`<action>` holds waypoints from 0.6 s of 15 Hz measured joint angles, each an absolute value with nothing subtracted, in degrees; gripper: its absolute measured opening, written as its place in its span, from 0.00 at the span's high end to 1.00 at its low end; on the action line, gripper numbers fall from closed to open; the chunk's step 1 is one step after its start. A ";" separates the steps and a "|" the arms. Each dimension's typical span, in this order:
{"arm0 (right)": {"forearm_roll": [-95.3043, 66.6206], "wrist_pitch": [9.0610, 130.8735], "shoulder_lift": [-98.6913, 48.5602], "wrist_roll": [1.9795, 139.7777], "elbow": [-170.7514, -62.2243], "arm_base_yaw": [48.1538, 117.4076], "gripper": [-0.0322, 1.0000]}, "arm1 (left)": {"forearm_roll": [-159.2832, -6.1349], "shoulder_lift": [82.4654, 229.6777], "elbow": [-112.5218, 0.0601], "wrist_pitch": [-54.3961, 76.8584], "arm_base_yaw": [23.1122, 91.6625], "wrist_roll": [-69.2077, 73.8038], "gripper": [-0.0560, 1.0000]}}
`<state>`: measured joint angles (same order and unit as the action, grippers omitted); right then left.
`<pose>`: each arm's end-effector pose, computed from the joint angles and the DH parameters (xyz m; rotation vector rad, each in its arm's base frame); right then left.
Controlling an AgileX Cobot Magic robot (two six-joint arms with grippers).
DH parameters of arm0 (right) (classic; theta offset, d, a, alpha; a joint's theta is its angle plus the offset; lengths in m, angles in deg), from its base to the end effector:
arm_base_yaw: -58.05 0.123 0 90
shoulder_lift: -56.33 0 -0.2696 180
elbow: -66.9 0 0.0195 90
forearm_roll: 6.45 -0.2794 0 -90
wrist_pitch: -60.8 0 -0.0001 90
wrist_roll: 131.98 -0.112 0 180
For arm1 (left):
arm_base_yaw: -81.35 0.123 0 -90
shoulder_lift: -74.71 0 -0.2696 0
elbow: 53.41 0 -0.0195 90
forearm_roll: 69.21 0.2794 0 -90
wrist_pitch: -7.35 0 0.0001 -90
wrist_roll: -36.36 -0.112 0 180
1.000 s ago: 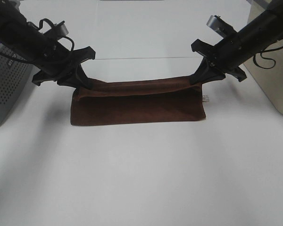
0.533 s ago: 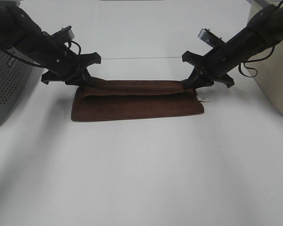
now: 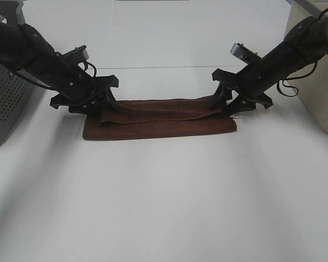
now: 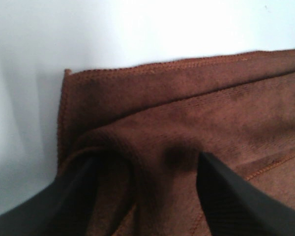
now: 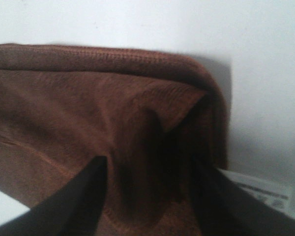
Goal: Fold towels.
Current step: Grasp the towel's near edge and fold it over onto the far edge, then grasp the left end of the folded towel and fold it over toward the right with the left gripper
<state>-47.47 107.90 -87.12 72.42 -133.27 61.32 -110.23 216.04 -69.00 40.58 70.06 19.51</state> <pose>0.4867 0.0818 0.0530 -0.0387 2.7868 0.7467 0.4801 -0.1370 0.0518 -0.0611 2.6944 -0.6595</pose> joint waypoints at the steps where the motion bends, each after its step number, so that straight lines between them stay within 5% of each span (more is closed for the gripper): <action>1: -47.41 108.47 -86.95 72.42 -133.39 61.32 0.32 | -110.29 216.04 -69.00 40.92 70.06 19.51 0.35; 3: -46.38 110.93 -85.40 72.37 -133.50 61.32 0.19 | -110.23 214.21 -69.00 43.16 70.06 19.51 0.32; 9: -43.29 115.92 -80.36 68.99 -133.50 61.14 0.17 | -102.21 209.17 -69.29 47.68 71.38 26.62 0.32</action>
